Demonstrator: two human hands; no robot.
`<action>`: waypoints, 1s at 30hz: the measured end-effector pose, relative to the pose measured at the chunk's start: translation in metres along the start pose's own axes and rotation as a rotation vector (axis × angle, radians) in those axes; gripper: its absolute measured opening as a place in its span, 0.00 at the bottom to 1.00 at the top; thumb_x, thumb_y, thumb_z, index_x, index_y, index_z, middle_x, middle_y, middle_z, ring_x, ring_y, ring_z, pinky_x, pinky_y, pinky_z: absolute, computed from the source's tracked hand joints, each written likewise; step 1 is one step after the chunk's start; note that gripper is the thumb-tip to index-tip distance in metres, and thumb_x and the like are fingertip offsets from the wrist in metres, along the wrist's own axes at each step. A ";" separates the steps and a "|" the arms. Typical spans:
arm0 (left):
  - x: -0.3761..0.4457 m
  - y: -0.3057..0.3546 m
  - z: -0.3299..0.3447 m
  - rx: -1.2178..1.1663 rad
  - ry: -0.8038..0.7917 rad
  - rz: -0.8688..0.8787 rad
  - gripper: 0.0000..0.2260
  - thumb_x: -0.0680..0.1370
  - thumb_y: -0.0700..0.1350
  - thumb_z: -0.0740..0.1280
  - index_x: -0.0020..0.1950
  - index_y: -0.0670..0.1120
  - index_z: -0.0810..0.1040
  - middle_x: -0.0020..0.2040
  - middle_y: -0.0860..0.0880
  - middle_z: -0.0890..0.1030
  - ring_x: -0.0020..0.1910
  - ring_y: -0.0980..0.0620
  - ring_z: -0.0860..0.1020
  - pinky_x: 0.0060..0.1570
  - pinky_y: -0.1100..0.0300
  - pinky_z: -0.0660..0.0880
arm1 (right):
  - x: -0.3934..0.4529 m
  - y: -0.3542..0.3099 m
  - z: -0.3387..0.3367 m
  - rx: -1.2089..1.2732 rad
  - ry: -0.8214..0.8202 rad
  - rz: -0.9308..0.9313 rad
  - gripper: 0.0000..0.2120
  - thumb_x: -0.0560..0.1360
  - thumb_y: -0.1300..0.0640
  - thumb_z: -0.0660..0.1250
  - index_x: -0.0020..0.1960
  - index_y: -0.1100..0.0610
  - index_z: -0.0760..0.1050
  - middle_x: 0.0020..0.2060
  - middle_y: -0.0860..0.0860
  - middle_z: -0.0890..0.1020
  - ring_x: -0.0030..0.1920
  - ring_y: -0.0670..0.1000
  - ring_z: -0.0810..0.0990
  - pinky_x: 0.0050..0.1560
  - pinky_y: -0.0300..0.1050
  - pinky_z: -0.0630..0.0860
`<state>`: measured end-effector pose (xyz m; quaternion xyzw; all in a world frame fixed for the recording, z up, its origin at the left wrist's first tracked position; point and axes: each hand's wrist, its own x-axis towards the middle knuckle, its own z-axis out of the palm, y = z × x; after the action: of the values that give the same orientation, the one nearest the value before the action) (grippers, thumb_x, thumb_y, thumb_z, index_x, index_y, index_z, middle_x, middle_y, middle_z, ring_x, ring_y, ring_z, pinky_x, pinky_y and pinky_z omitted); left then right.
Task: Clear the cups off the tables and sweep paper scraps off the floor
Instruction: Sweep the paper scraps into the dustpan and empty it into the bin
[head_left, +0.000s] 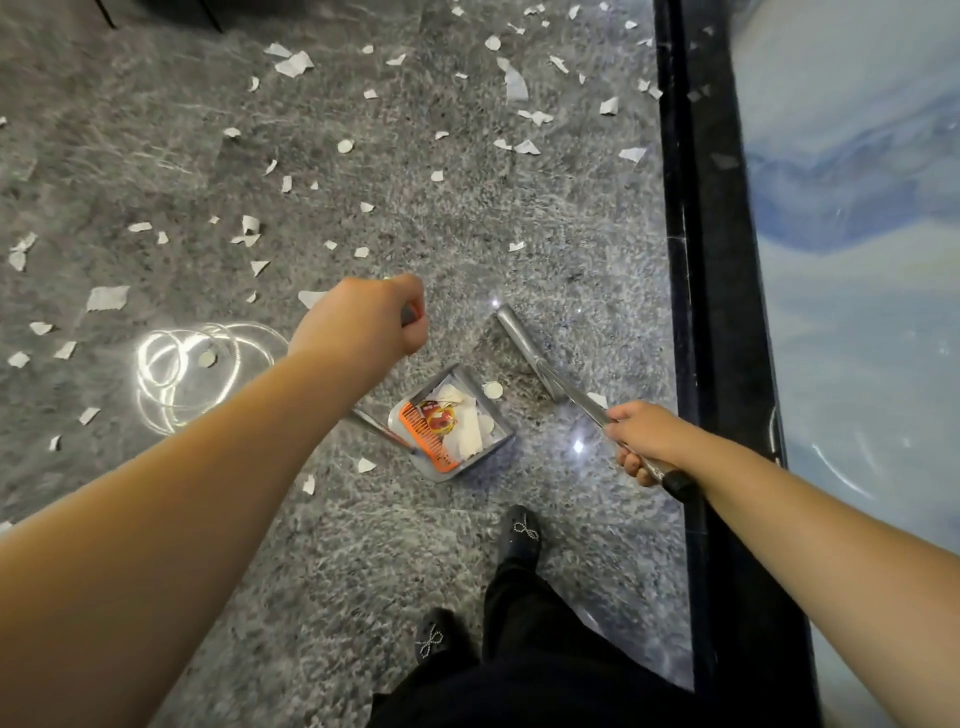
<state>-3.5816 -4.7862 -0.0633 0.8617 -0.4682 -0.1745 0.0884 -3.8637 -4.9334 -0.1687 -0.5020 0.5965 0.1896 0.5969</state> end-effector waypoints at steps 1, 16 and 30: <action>0.006 0.001 0.002 0.011 -0.008 -0.003 0.04 0.77 0.47 0.66 0.43 0.51 0.74 0.34 0.50 0.79 0.33 0.48 0.77 0.33 0.53 0.78 | 0.005 -0.004 -0.005 -0.015 -0.004 -0.001 0.22 0.81 0.62 0.57 0.74 0.53 0.61 0.30 0.54 0.70 0.19 0.46 0.67 0.22 0.36 0.65; 0.023 -0.014 0.011 0.063 0.045 -0.055 0.10 0.76 0.51 0.68 0.39 0.57 0.69 0.28 0.58 0.71 0.27 0.58 0.70 0.24 0.65 0.60 | 0.027 -0.037 0.005 -0.257 -0.237 0.045 0.19 0.81 0.61 0.55 0.72 0.55 0.61 0.29 0.54 0.70 0.21 0.47 0.67 0.23 0.36 0.66; 0.018 -0.023 0.001 -0.020 0.025 -0.009 0.04 0.75 0.50 0.70 0.43 0.53 0.76 0.32 0.52 0.80 0.32 0.48 0.78 0.31 0.57 0.75 | -0.027 -0.012 0.002 -0.047 -0.165 0.040 0.17 0.81 0.58 0.59 0.69 0.49 0.65 0.31 0.53 0.72 0.21 0.45 0.68 0.21 0.36 0.66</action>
<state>-3.5551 -4.7892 -0.0752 0.8650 -0.4615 -0.1689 0.1019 -3.8587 -4.9271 -0.1404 -0.4868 0.5506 0.2560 0.6280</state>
